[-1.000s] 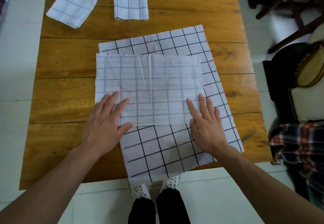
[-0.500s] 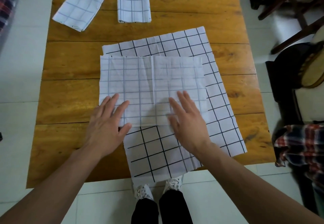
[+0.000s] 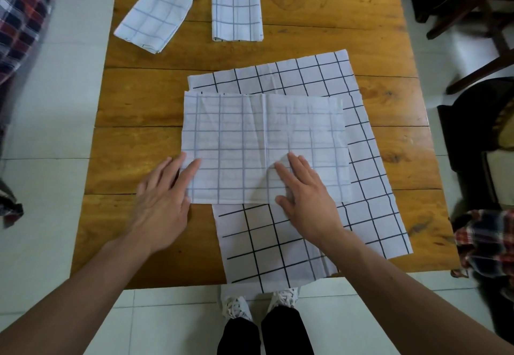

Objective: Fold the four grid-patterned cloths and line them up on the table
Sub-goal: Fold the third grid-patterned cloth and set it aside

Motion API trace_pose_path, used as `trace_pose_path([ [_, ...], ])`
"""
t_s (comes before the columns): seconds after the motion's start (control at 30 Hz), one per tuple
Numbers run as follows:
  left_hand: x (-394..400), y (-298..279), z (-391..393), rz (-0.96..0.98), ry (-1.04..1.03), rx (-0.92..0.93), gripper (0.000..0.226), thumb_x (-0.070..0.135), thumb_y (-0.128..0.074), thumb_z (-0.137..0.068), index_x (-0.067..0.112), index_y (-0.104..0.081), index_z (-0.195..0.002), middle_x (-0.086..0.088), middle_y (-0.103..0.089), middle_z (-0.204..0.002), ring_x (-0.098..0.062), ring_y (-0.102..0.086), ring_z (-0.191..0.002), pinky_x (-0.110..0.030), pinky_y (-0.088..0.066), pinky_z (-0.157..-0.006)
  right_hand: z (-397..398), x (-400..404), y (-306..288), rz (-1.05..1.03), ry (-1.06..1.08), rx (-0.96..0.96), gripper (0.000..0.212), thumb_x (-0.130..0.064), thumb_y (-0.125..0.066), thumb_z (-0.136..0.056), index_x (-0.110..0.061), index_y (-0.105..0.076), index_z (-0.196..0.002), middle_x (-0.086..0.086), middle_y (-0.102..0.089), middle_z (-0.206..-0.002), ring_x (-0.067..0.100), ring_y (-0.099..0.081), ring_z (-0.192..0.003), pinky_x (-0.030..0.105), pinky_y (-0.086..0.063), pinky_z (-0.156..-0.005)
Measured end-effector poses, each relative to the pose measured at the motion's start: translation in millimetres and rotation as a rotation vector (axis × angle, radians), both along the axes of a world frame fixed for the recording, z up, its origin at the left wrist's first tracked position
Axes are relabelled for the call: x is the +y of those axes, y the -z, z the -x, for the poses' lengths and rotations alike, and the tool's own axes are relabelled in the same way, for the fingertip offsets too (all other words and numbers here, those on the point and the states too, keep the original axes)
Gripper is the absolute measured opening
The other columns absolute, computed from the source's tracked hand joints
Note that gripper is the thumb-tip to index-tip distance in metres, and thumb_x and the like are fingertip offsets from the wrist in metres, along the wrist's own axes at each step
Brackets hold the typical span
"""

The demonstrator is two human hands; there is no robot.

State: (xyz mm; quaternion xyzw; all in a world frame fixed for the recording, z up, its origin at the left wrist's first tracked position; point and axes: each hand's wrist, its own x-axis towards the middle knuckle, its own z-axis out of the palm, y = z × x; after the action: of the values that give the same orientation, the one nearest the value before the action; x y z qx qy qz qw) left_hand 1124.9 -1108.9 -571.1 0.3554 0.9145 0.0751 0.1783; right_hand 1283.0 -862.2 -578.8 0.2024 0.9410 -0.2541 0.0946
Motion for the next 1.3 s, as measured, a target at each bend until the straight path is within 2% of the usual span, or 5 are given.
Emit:
trace_pose_path([
  [0.2,-3,-8,11,0.096,0.231,0.060,0.066,0.043,-0.064,-0.087,0.027,-0.042,-0.147,0.004,-0.031,-0.158,-0.019,-0.027,-0.144,-0.048,-0.034,-0.109,1,-1,-2,0.009,0.013,-0.004,0.065,-0.028,-0.060,-0.096,-0.030,-0.028,-0.153,-0.003,-0.007,-0.165,0.018,-0.002,-0.152,0.039,-0.017,-0.123],
  [0.4,10,-18,20,0.117,0.316,0.181,0.072,0.026,-0.082,-0.062,0.015,-0.060,-0.130,-0.006,-0.060,-0.133,-0.029,-0.056,-0.117,-0.048,-0.051,-0.088,-1,0,0,-0.005,-0.004,-0.002,0.066,-0.030,-0.060,-0.096,-0.029,-0.028,-0.153,-0.001,-0.009,-0.165,0.020,-0.004,-0.152,0.041,-0.018,-0.123],
  [0.8,18,-7,17,-0.190,0.219,0.306,0.007,0.017,-0.064,-0.080,0.015,-0.065,-0.087,0.000,-0.067,-0.088,-0.024,-0.060,-0.093,-0.035,-0.036,-0.082,9,6,-11,0.085,0.008,0.030,0.059,-0.032,-0.055,-0.098,-0.023,-0.031,-0.151,0.004,-0.013,-0.164,0.023,-0.004,-0.152,0.045,-0.019,-0.122],
  [1.07,43,-49,-15,-0.364,0.134,0.219,0.006,0.020,-0.065,-0.084,0.019,-0.061,-0.087,0.008,-0.062,-0.075,-0.014,-0.058,-0.071,-0.035,-0.040,-0.078,14,-17,-47,-0.032,-0.212,0.138,0.088,-0.057,-0.076,-0.072,-0.027,-0.039,-0.146,0.000,-0.031,-0.158,0.020,-0.019,-0.148,0.040,-0.019,-0.120],
  [1.3,80,-74,-47,-0.487,0.215,0.100,0.028,0.036,-0.064,-0.082,0.020,-0.059,-0.104,0.010,-0.063,-0.082,-0.010,-0.055,-0.073,-0.031,-0.040,-0.074,-1,-11,-45,-0.087,-0.106,0.404,0.020,-0.012,-0.074,-0.078,-0.017,-0.069,-0.096,-0.001,-0.061,-0.094,0.022,-0.056,-0.089,0.040,-0.046,-0.074],
])
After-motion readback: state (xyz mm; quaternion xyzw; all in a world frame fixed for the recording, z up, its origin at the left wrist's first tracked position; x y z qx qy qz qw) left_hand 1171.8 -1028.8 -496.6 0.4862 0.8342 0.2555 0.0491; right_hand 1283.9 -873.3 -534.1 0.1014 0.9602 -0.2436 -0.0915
